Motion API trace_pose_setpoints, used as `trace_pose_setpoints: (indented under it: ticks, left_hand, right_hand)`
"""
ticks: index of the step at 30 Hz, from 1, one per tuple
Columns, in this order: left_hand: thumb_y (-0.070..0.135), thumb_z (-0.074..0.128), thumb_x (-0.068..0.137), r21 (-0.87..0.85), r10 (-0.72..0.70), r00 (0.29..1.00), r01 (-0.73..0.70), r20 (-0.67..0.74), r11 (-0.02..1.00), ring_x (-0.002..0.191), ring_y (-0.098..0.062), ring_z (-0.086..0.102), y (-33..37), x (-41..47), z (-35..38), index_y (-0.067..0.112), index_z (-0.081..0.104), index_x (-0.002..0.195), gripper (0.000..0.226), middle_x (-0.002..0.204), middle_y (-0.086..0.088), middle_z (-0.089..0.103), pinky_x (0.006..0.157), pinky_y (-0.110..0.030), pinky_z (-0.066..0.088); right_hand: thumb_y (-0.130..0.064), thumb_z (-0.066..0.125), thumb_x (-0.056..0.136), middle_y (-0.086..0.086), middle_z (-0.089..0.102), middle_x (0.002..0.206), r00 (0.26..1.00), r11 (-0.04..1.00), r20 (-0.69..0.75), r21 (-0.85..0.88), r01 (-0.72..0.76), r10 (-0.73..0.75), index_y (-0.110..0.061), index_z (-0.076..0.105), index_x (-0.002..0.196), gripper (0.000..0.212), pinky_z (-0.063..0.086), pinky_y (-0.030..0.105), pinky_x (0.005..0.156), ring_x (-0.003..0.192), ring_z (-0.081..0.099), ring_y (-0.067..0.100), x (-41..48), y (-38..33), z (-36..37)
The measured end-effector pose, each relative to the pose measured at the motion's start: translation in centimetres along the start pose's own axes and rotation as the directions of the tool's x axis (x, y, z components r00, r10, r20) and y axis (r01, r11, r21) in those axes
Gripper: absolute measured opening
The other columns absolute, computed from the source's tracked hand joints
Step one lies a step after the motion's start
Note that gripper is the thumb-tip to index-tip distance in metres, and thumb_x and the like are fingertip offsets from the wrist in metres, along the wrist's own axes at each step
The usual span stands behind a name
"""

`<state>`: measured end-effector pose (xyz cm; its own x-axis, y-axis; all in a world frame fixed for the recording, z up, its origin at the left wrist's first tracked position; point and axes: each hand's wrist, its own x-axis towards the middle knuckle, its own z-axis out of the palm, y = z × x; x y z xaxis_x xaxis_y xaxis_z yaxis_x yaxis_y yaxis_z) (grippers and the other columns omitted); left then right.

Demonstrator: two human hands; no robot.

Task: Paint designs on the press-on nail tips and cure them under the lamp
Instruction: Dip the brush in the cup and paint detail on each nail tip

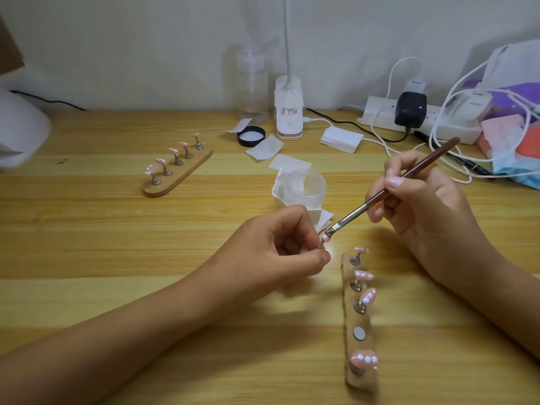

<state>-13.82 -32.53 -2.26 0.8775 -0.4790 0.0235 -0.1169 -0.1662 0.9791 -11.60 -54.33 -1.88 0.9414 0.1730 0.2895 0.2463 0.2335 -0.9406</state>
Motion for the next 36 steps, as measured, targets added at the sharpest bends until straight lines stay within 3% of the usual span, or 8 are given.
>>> trace_pose_setpoints:
  ticks: [7,12,17,22,27,31,36]
  left_hand:
    - [0.038,0.073,0.07,0.019,0.004,1.0,-0.004,-0.013,1.0,0.069,-0.015,0.056,0.01,-0.18,-0.02,0.027,0.06,0.071,0.017,0.082,-0.014,0.065,0.063,-0.03,0.047]
    - [0.024,0.072,0.078,-0.009,0.012,1.0,-0.012,-0.022,1.0,0.064,-0.01,0.056,-0.12,-0.05,-0.07,0.026,0.061,0.071,0.014,0.067,0.008,0.061,0.062,-0.026,0.048]
    - [0.02,0.073,0.078,-0.065,0.024,0.999,-0.026,-0.035,0.998,0.066,-0.008,0.061,-0.17,-0.04,-0.22,0.027,0.065,0.074,0.011,0.071,0.008,0.065,0.065,-0.021,0.052]
    - [0.019,0.072,0.077,-0.091,0.034,0.999,-0.037,-0.033,0.995,0.068,-0.007,0.059,-0.24,0.04,-0.19,0.025,0.07,0.08,0.007,0.076,-0.004,0.066,0.067,-0.02,0.051]
    - [0.019,0.07,0.08,-0.13,0.038,0.999,-0.04,-0.016,0.991,0.072,-0.012,0.057,-0.16,0.06,-0.17,0.033,0.074,0.082,0.015,0.075,0.005,0.064,0.072,-0.029,0.049]
    - [0.019,0.07,0.079,-0.14,0.034,0.999,-0.036,-0.018,0.99,0.073,-0.021,0.052,-0.09,0.08,-0.03,0.033,0.075,0.082,0.015,0.074,-0.003,0.06,0.074,-0.038,0.044]
    - [0.019,0.07,0.079,-0.142,0.027,0.999,-0.029,-0.019,0.989,0.07,-0.015,0.056,-0.13,0.11,-0.07,0.034,0.075,0.082,0.016,0.071,-0.001,0.062,0.072,-0.03,0.048]
  right_hand:
    - [-0.009,0.051,0.086,-0.003,0.059,0.066,0.999,0.997,-0.002,-0.064,0.039,-0.039,-0.015,0.048,0.088,0.007,0.05,0.021,0.064,0.061,0.057,0.012,-0.08,0.07,0.15]
    - [-0.008,0.05,0.087,-0.004,0.058,0.066,0.996,0.992,-0.026,-0.099,0.082,-0.085,-0.016,0.048,0.09,0.009,0.048,0.02,0.065,0.061,0.055,0.012,-0.03,0.12,-0.07]
    - [-0.014,0.058,0.085,-0.006,0.058,0.066,0.99,0.984,-0.063,-0.136,0.113,-0.123,-0.019,0.05,0.089,0.01,0.047,0.018,0.065,0.06,0.054,0.01,0.03,0.16,-0.12]
    - [-0.011,0.052,0.089,-0.003,0.054,0.064,0.986,0.998,-0.16,0.024,0.058,-0.054,-0.02,0.053,0.086,0.01,0.047,0.019,0.059,0.057,0.053,0.01,0.27,-0.16,-0.26]
    - [-0.011,0.051,0.088,-0.001,0.053,0.062,0.996,1.0,-0.09,0.023,0.022,-0.019,-0.016,0.05,0.086,0.005,0.048,0.02,0.059,0.056,0.053,0.011,0.2,-0.09,0.03]
    - [-0.012,0.052,0.089,-0.002,0.055,0.062,0.998,1.0,-0.066,0.012,0.018,-0.017,-0.016,0.05,0.089,0.004,0.049,0.02,0.061,0.057,0.055,0.011,0.07,-0.12,0.16]
    - [-0.012,0.051,0.089,-0.001,0.056,0.062,0.999,1.0,-0.05,-0.012,0.016,-0.017,-0.016,0.049,0.089,0.004,0.05,0.02,0.062,0.058,0.057,0.012,0.02,0.04,0.12]
